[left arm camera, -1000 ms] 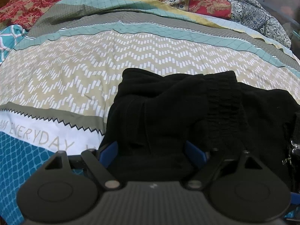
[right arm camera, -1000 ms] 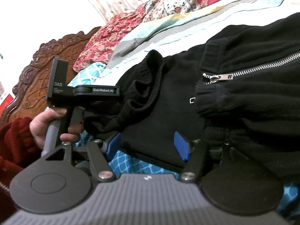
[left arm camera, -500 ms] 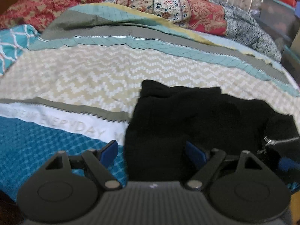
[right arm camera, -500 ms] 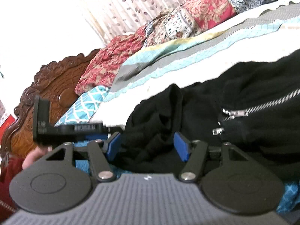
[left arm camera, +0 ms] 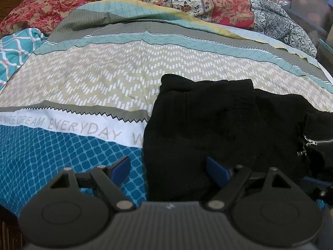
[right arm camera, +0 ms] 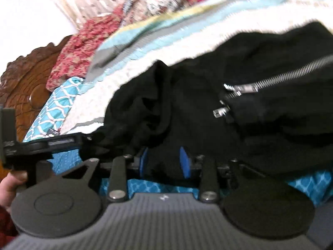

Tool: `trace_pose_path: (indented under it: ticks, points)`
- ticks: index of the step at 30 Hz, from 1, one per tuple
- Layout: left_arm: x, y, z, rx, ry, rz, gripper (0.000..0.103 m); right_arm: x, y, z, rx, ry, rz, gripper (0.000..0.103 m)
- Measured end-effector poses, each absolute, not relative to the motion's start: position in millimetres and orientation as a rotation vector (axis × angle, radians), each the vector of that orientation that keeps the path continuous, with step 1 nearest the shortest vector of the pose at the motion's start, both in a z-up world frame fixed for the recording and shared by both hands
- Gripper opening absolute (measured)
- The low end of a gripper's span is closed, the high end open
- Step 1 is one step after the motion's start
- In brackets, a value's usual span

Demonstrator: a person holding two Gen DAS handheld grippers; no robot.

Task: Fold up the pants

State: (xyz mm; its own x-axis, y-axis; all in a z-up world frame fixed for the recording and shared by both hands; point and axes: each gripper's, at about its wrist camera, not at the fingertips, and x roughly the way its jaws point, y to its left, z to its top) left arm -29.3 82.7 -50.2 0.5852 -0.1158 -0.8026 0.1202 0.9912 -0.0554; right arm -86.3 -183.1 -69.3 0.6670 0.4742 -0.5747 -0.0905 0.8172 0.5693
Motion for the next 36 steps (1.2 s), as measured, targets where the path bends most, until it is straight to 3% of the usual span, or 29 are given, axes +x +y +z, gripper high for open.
trace_pose_path:
  ticks: [15,33,36]
  points:
    - [-30,72,-49,0.077,0.93,-0.1,0.084,-94,-222,-65,0.618,0.691,0.264,0.037]
    - [-29,70,-52,0.111,0.93,-0.087,0.088,-90,-207,-71,0.595,0.752,0.331,0.038]
    - [-29,70,-53,0.109,0.929,-0.089,0.089,-82,-201,-68,0.575,0.757,0.341,0.046]
